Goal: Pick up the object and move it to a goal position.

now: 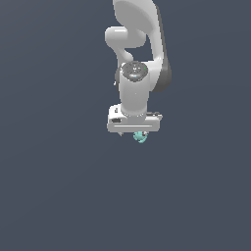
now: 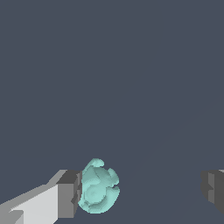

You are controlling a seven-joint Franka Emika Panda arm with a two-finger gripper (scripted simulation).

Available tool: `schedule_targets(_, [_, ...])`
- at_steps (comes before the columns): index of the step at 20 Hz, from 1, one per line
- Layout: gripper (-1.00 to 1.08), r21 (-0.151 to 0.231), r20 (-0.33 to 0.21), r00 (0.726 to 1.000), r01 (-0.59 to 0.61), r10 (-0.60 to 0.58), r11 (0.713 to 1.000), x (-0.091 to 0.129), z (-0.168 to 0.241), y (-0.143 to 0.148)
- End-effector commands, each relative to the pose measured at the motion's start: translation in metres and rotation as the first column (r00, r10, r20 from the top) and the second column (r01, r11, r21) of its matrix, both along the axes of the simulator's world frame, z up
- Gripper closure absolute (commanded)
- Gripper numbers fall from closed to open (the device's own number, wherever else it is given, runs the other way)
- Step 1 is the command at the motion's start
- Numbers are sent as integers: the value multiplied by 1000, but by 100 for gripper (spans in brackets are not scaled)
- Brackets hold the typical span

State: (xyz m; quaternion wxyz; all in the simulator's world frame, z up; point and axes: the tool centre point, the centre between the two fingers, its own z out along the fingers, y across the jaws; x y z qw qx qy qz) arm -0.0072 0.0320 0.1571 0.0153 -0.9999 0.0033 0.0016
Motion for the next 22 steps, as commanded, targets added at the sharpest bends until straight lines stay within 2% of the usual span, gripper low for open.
schedule_targets(1, [-92,-2,-1,999,34,-34,999,-4,-4,4])
schedule_targets(6, [-92,-6,-4,992,126,-126,992,-13,-14,12])
schedule_targets(11, [-92,-11,-5,972,235,-235,972,-26,-26,22])
schedule_targets(16, [-92,-17,-5,939,343,-343,939,-39,-37,31])
schedule_targets(22, [-92,-23,-3,885,466,-466,884,-55,-49,41])
